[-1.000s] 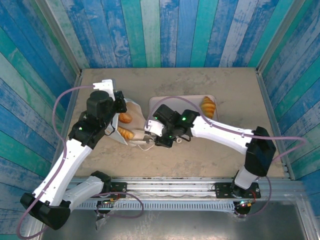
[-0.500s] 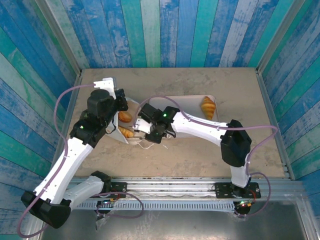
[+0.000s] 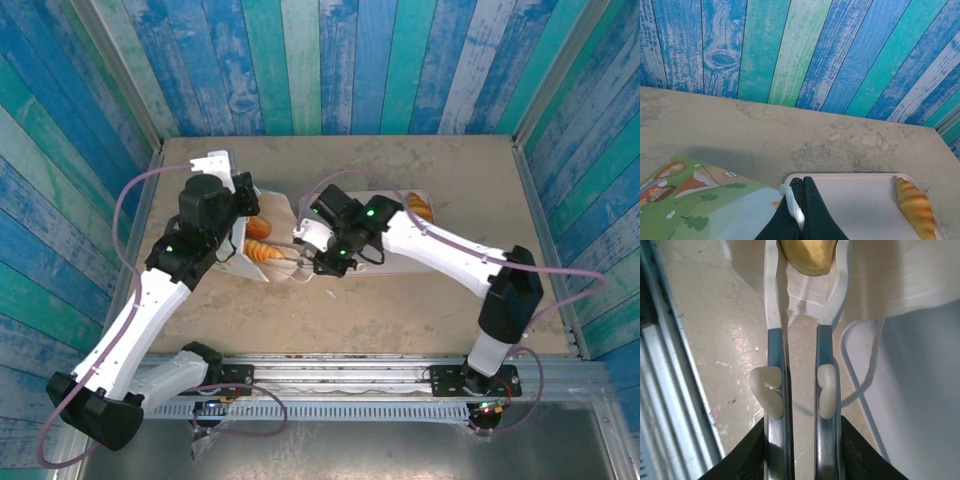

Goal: Take the fake bread out of the paper bag

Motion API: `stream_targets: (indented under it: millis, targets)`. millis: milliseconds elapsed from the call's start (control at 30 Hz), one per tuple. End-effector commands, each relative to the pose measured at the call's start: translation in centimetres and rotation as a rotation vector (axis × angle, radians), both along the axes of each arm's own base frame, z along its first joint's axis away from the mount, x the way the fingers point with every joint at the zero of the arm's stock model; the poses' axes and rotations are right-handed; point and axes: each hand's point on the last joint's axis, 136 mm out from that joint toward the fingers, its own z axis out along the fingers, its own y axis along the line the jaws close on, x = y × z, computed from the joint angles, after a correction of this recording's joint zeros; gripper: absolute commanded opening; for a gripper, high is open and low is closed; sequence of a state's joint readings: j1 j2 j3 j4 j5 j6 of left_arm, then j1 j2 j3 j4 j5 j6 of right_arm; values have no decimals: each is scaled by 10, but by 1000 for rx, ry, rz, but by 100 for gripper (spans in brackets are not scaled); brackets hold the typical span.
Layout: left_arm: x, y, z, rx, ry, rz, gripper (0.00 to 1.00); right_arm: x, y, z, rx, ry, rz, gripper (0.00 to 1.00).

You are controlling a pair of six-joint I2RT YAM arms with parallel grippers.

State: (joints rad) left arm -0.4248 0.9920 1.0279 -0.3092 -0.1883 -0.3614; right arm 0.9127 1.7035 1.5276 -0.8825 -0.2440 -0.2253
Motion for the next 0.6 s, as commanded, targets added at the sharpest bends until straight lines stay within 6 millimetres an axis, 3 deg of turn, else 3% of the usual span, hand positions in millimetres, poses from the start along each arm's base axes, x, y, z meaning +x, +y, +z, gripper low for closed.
stream_targets:
  millis: [0,233,400,567]
  targets:
    - [4,-3,4,-19,-26,-1,0,-21,-5,14,65,71,14,33]
    - [3,-2,5,-13,-28,0,0,-16,-26,35,122,86,-56,33]
    - [5,1,1,-18,-21,23,0,-15,-59,52,166,83,-139,34]
    - [7,10,2,22,-23,73,0,-27,-91,58,184,72,-224,34]
